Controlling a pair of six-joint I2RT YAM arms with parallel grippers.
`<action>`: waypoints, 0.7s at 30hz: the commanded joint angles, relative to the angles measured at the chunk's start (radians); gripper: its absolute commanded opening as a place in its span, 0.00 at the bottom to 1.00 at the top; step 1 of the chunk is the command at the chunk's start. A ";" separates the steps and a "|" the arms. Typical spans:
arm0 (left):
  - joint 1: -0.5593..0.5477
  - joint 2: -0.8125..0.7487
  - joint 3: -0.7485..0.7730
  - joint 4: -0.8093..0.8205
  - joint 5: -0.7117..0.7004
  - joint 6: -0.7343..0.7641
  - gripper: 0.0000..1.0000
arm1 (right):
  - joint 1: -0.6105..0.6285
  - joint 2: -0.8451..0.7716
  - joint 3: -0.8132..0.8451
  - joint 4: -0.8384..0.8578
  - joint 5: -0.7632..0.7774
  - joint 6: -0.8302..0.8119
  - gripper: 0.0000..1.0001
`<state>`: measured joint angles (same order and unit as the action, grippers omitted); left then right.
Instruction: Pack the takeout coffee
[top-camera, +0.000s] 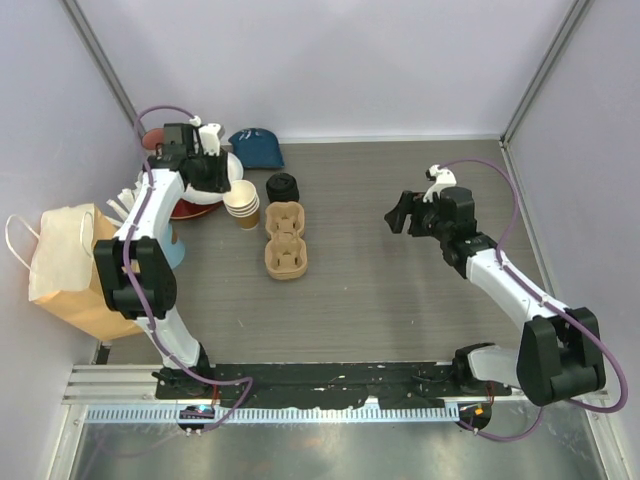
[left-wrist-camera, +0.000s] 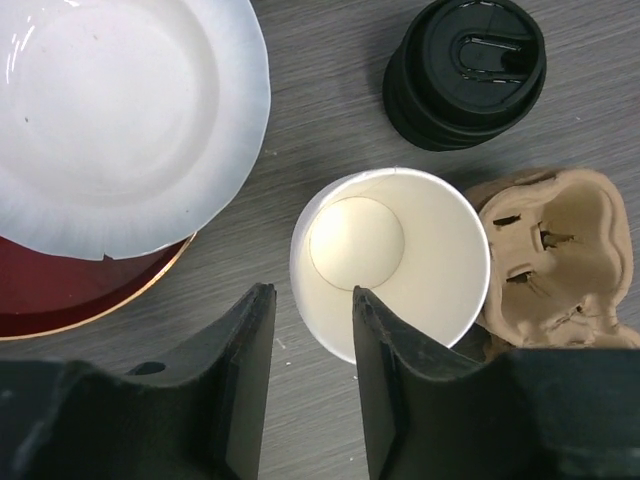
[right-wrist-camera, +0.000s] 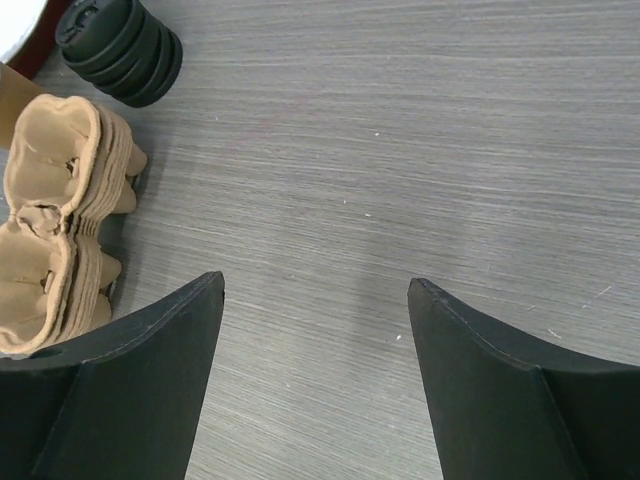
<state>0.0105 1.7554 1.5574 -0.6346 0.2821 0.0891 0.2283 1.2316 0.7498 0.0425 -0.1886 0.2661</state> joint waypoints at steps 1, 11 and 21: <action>-0.030 0.033 0.061 -0.005 0.006 0.031 0.37 | 0.011 0.028 0.059 0.019 0.006 -0.011 0.79; -0.040 0.082 0.073 0.012 -0.029 0.069 0.22 | 0.026 0.052 0.075 0.022 0.018 -0.018 0.77; -0.047 -0.006 0.056 0.039 -0.021 0.112 0.29 | 0.040 0.052 0.074 0.016 0.009 -0.028 0.77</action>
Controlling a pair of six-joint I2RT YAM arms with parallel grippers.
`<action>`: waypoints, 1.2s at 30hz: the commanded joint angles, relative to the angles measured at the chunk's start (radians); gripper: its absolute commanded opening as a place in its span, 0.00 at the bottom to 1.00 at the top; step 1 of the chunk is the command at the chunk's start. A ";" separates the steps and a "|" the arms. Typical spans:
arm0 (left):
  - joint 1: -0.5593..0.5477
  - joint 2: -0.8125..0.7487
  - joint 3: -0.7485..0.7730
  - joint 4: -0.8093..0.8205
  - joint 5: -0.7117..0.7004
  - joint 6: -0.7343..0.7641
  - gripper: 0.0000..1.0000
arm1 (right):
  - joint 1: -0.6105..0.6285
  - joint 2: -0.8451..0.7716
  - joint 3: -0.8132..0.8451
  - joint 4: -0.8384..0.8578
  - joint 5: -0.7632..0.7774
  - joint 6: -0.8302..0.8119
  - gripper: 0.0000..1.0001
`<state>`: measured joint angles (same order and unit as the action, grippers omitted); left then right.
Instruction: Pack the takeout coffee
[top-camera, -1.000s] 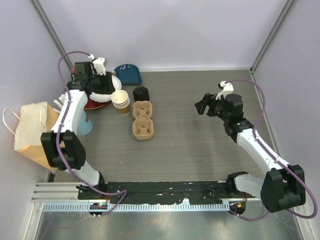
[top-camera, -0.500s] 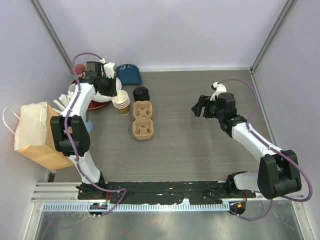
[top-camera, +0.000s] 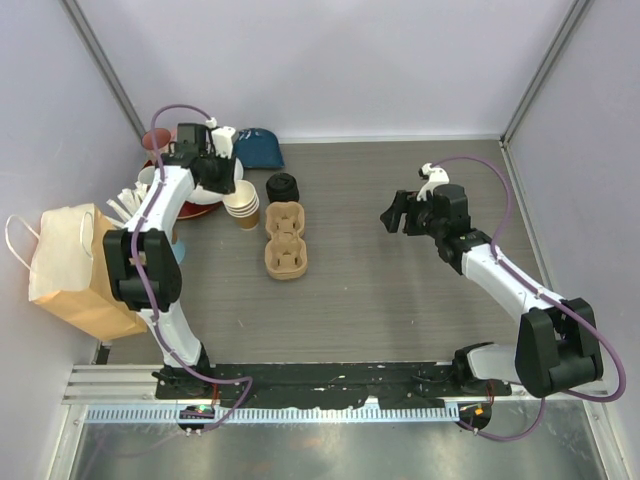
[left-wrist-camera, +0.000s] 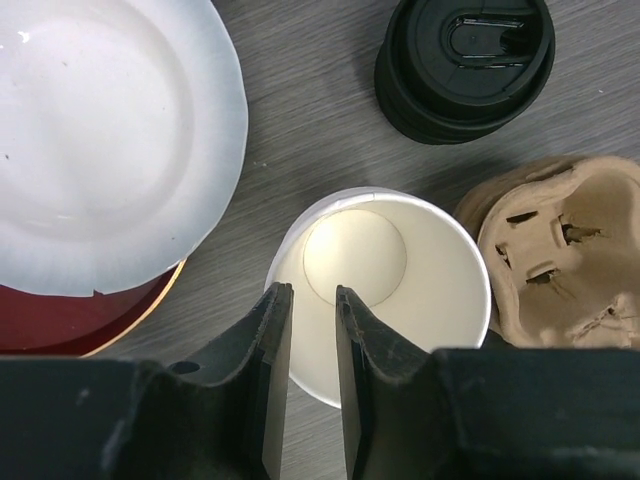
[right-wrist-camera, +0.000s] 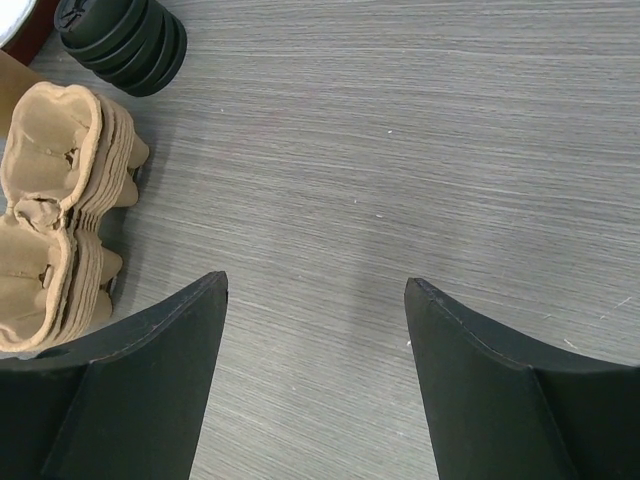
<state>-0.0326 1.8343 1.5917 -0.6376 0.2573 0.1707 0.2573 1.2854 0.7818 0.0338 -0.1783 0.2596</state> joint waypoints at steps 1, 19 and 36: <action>-0.003 -0.090 0.022 0.049 -0.010 0.033 0.30 | 0.011 0.000 0.042 0.023 -0.001 -0.023 0.77; -0.003 0.028 0.073 0.024 -0.067 0.053 0.39 | 0.019 0.019 0.036 -0.002 0.025 -0.065 0.76; -0.003 0.007 0.074 0.000 -0.038 0.050 0.00 | 0.022 -0.008 0.016 0.009 0.040 -0.066 0.76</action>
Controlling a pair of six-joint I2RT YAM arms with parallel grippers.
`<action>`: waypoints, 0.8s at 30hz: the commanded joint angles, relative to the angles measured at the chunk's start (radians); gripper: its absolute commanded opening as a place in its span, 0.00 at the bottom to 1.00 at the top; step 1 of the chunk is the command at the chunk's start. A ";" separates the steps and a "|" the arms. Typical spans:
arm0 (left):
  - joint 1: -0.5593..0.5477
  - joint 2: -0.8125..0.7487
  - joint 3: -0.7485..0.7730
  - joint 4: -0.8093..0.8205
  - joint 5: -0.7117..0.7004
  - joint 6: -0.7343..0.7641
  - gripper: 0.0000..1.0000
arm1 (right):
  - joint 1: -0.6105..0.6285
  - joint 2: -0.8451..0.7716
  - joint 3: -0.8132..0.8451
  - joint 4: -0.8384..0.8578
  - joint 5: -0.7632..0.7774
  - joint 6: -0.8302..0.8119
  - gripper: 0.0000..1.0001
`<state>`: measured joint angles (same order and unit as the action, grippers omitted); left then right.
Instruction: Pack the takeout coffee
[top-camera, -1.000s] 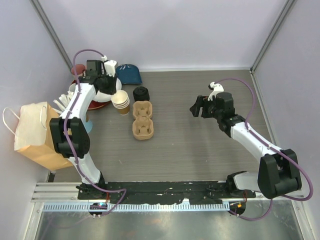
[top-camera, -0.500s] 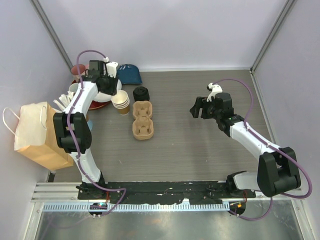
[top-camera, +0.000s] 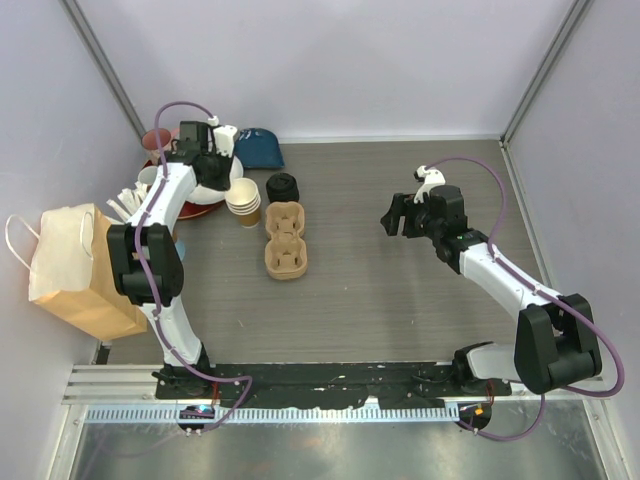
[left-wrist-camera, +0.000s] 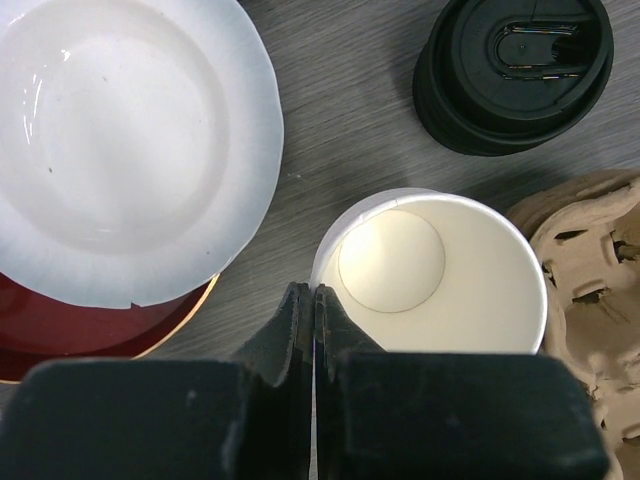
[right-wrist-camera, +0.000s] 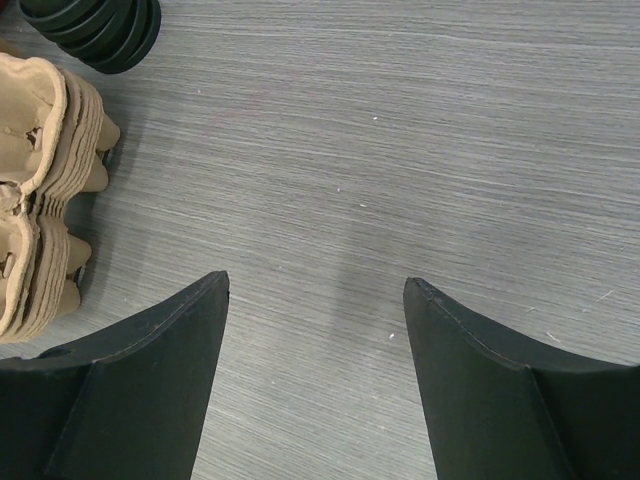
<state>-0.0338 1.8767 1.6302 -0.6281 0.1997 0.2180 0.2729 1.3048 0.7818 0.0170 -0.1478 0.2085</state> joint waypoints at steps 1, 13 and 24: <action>-0.002 -0.042 0.034 -0.010 0.026 0.003 0.00 | 0.005 -0.027 0.016 0.026 0.011 -0.014 0.76; 0.020 -0.114 0.034 -0.042 0.082 -0.038 0.00 | 0.043 -0.026 0.053 -0.003 0.017 -0.015 0.74; 0.078 -0.129 0.054 -0.067 0.161 -0.097 0.00 | 0.138 0.008 0.146 -0.083 0.043 -0.026 0.73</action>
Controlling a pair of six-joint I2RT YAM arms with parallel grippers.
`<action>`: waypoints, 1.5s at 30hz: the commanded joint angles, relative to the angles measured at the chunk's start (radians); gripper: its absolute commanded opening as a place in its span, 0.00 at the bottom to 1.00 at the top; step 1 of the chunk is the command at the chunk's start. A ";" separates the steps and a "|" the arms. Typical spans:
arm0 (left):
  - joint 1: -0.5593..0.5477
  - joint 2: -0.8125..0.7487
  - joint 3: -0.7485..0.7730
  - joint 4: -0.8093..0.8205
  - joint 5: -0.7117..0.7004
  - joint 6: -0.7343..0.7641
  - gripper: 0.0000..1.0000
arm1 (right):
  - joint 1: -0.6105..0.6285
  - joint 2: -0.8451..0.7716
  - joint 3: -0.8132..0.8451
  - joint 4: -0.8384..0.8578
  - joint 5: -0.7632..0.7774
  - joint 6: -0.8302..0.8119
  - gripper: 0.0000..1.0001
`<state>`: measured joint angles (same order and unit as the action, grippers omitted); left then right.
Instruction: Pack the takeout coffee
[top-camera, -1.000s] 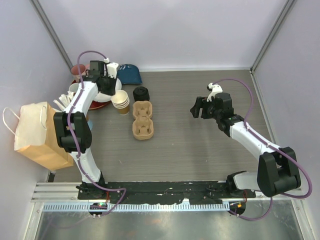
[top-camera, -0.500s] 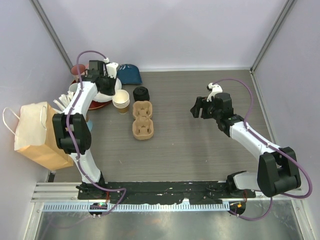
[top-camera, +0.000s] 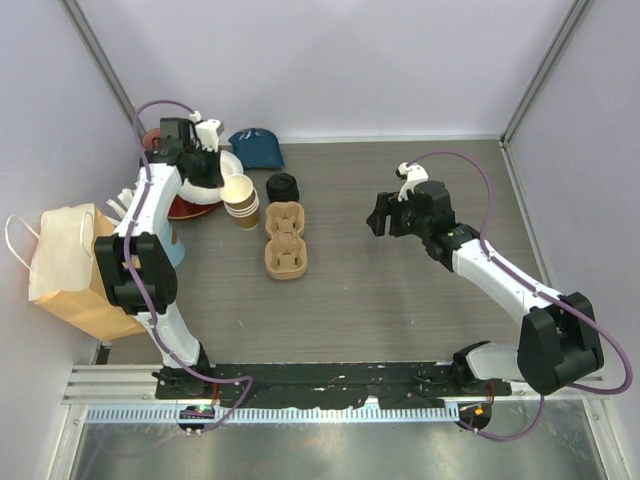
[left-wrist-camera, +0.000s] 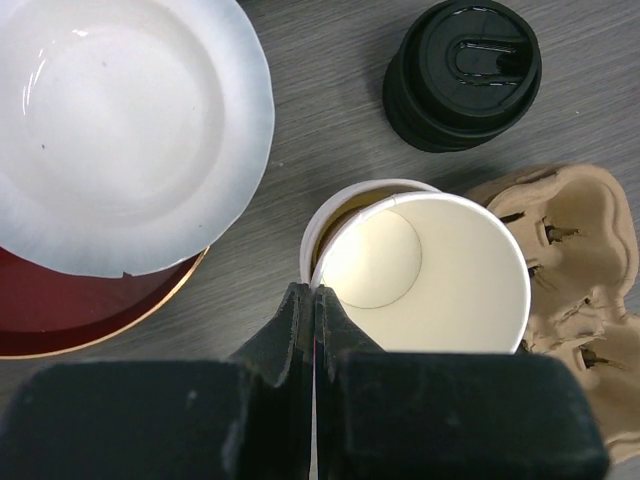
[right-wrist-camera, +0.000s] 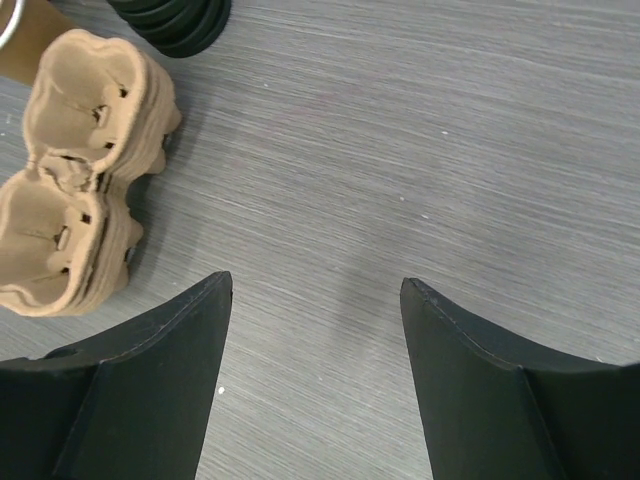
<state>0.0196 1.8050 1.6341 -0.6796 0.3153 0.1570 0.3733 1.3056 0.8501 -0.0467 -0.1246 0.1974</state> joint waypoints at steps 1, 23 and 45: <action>0.025 -0.068 0.052 -0.012 0.033 -0.042 0.00 | 0.055 0.009 0.090 -0.033 0.016 -0.013 0.73; -0.357 -0.193 0.216 -0.138 -0.061 -0.013 0.00 | 0.173 -0.009 0.512 -0.252 0.153 0.120 0.80; -0.524 -0.130 0.228 -0.176 -0.051 0.000 0.00 | 0.280 0.248 0.632 -0.326 0.117 0.071 0.47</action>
<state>-0.5064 1.6848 1.8359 -0.8524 0.2302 0.1581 0.6510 1.5459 1.4212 -0.3828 -0.0101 0.2794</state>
